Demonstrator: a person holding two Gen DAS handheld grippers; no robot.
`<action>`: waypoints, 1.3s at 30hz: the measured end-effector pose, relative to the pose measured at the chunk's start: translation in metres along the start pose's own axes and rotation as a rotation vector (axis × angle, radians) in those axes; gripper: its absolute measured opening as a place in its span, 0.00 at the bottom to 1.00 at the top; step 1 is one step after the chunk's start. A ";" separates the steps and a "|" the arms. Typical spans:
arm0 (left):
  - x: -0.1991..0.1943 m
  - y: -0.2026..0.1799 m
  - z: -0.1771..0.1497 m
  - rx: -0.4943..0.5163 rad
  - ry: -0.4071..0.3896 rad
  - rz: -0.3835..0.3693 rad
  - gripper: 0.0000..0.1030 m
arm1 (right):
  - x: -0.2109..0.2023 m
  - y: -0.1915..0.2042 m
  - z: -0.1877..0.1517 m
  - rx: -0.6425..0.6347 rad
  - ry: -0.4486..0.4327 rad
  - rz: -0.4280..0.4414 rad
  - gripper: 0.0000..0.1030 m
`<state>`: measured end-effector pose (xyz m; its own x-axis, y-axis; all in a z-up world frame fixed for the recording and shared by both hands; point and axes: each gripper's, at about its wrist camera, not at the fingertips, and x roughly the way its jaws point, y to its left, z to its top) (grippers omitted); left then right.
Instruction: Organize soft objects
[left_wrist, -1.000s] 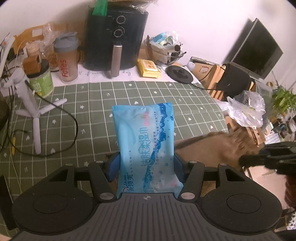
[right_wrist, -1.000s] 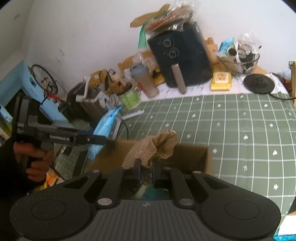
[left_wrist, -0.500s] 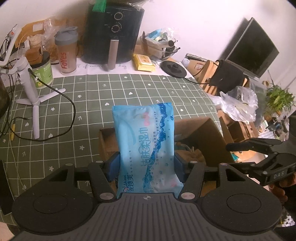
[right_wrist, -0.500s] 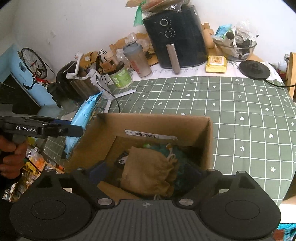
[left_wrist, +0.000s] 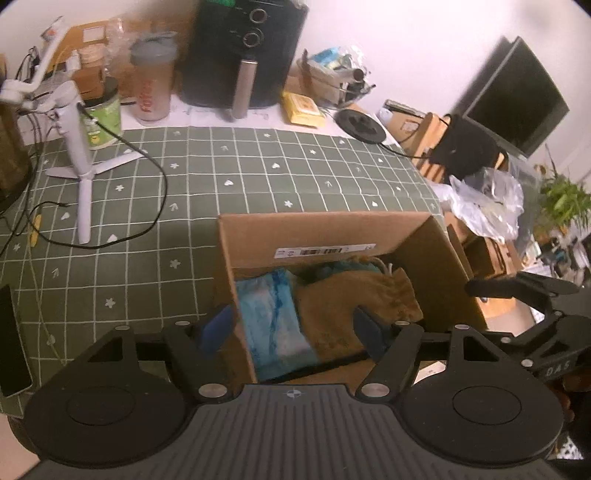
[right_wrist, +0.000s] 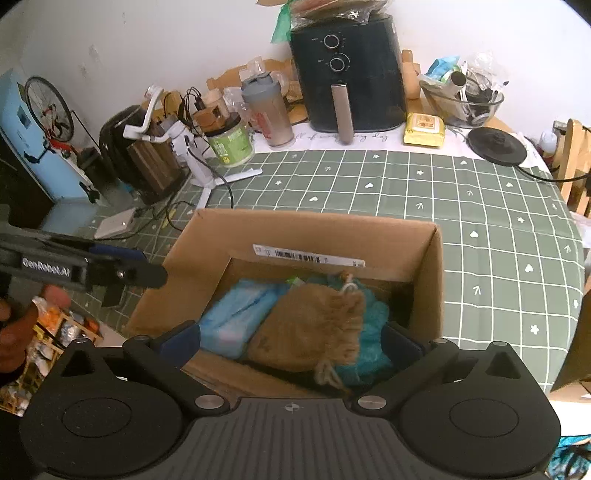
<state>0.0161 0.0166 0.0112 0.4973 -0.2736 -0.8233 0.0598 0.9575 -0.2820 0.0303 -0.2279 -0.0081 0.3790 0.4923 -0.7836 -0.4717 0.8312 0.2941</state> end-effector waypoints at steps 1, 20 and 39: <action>-0.002 0.001 -0.001 -0.003 -0.007 0.001 0.70 | -0.001 0.004 0.000 -0.003 -0.001 -0.011 1.00; -0.015 -0.008 -0.016 -0.004 -0.041 0.174 1.00 | -0.001 0.033 0.012 -0.037 0.069 -0.261 1.00; 0.005 -0.059 -0.031 0.021 0.089 0.277 1.00 | -0.009 0.001 -0.017 -0.039 0.188 -0.343 1.00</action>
<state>-0.0122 -0.0442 0.0081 0.4194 -0.0079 -0.9078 -0.0489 0.9983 -0.0313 0.0130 -0.2362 -0.0097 0.3688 0.1288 -0.9205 -0.3744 0.9271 -0.0202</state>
